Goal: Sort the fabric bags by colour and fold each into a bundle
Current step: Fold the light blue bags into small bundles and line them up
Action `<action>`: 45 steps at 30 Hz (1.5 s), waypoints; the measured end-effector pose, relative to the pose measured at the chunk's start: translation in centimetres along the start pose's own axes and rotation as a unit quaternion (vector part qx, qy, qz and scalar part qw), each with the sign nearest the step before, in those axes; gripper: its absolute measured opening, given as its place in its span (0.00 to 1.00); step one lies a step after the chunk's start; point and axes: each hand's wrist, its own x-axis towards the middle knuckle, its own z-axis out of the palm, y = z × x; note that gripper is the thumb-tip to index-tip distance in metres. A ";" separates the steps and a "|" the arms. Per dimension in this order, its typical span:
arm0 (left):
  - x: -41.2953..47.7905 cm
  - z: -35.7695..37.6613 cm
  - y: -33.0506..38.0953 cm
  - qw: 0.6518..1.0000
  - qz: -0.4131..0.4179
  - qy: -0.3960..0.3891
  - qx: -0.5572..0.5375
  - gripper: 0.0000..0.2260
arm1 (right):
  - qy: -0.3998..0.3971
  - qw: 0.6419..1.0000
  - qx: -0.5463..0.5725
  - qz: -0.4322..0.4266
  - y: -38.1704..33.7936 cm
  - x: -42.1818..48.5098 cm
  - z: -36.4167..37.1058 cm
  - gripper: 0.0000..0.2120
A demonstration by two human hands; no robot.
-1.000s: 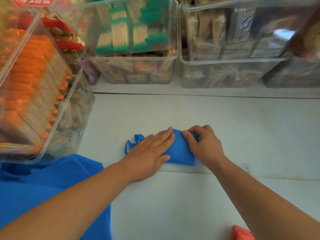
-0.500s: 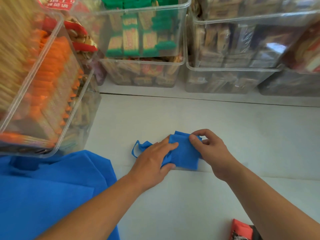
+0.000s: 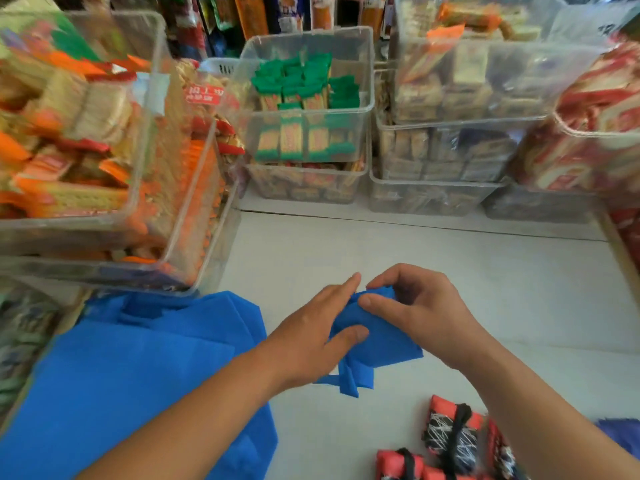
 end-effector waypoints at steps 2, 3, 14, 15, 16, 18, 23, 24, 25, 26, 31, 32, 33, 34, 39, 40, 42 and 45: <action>-3.2 -0.1 2.3 1.000 0.008 0.015 -0.017 0.30 | -0.011 1.000 -0.005 -0.027 -2.8 -2.7 0.1 0.11; -4.8 0.0 3.4 0.999 0.015 0.023 -0.024 0.29 | -0.018 0.999 -0.003 -0.041 -3.9 -4.0 0.0 0.08; -15.9 -0.3 8.7 0.972 0.005 0.204 -0.121 0.11 | -0.038 0.999 0.019 -0.016 -9.7 -12.6 2.4 0.22; -16.4 -0.6 8.8 0.967 0.007 0.217 -0.131 0.10 | -0.052 0.998 0.021 -0.015 -10.2 -13.0 2.8 0.21; -16.9 -0.8 9.0 0.964 0.010 0.225 -0.139 0.10 | -0.068 0.997 0.020 -0.015 -10.6 -13.4 3.1 0.16; -17.7 -1.1 9.3 0.961 0.018 0.230 -0.151 0.09 | -0.083 0.996 0.012 -0.010 -11.2 -13.8 3.7 0.10; -18.3 -1.7 9.3 0.948 -0.032 0.184 -0.260 0.18 | -0.056 0.998 0.023 -0.014 -12.6 -14.1 4.6 0.15; -18.3 -1.7 9.4 0.947 -0.049 0.168 -0.270 0.22 | -0.050 0.998 0.037 -0.017 -12.8 -14.1 4.6 0.15; -18.3 -1.6 9.5 0.948 -0.062 0.159 -0.269 0.23 | -0.048 0.998 0.045 -0.021 -13.1 -14.1 4.6 0.15; -18.4 -1.5 9.6 0.949 -0.071 0.155 -0.264 0.22 | -0.051 0.997 0.049 -0.026 -13.4 -14.1 4.6 0.15; -19.4 -1.6 10.1 0.967 -0.063 0.132 -0.210 0.03 | -0.052 0.996 0.053 -0.042 -14.1 -14.0 3.3 0.13; -19.7 -2.0 10.0 0.967 -0.058 0.117 -0.220 0.02 | -0.048 0.996 0.056 -0.043 -14.2 -14.0 3.0 0.13; -20.1 -2.4 9.8 0.968 -0.056 0.101 -0.225 0.02 | -0.044 0.996 0.060 -0.041 -14.1 -13.8 2.6 0.14; -20.5 -2.8 9.5 0.971 -0.059 0.087 -0.216 0.03 | -0.041 0.996 0.064 -0.037 -14.1 -13.7 2.2 0.14; -21.6 -5.2 7.7 0.961 -0.088 0.101 -0.242 0.04 | -0.027 0.997 0.077 -0.015 -12.7 -12.7 1.2 0.14; -21.7 -5.6 7.4 0.953 -0.094 0.124 -0.259 0.05 | -0.017 0.997 0.080 -0.010 -12.2 -12.5 1.1 0.14; -22.0 -6.0 6.8 0.933 -0.098 0.167 -0.302 0.05 | -0.004 0.996 0.092 0.004 -11.2 -12.2 1.0 0.14; -22.1 -5.7 6.2 0.901 -0.103 0.206 -0.367 0.07 | -0.001 0.994 0.103 0.026 -9.8 -11.9 1.1 0.14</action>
